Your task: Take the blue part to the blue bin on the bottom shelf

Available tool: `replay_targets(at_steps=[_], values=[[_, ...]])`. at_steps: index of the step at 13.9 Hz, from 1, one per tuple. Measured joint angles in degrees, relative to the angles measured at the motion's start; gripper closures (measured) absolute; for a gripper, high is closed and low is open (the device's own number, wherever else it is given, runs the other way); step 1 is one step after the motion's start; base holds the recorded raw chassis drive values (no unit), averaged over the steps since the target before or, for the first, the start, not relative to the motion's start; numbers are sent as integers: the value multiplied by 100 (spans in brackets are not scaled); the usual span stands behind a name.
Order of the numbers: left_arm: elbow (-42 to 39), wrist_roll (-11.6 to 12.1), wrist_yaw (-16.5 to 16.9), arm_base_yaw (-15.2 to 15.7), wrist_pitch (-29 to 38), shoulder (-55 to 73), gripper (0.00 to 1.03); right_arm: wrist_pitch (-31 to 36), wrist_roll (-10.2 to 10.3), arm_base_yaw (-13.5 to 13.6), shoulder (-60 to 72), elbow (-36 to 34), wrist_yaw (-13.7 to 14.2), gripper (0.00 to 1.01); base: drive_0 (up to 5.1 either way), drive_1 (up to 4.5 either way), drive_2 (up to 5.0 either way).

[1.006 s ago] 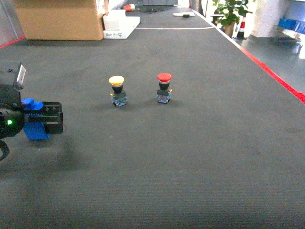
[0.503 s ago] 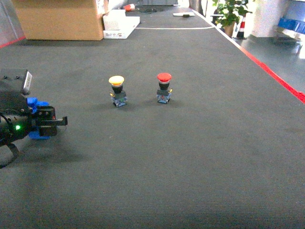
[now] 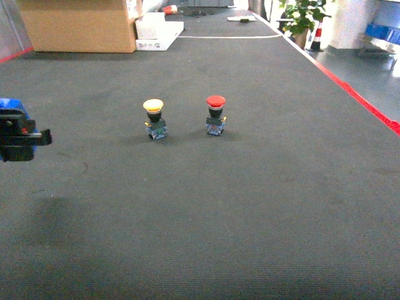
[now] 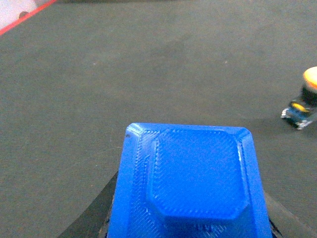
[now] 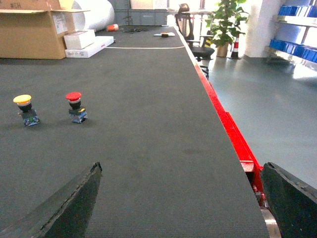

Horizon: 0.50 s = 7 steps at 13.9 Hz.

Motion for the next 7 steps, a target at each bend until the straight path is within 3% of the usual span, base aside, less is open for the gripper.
replay_targets(at_steps=[1,3,5,7], values=[[-527,-20,9,-109,-442,-1054,59,0,0,0,0,0,0,3,0,0,0],[-1204,-221,-133,-341,-1963,-3351,59,2,0,0,0,0,0,3,0,0,0],[-1373,-411,-719,-684,-3748,-5792,59,2,0,0,0,0,0,3,0,0,0],[-1373,-439,-1351,-1215,-5184,-7683,59,2,0,0,0,0,0,3,0,0,0]])
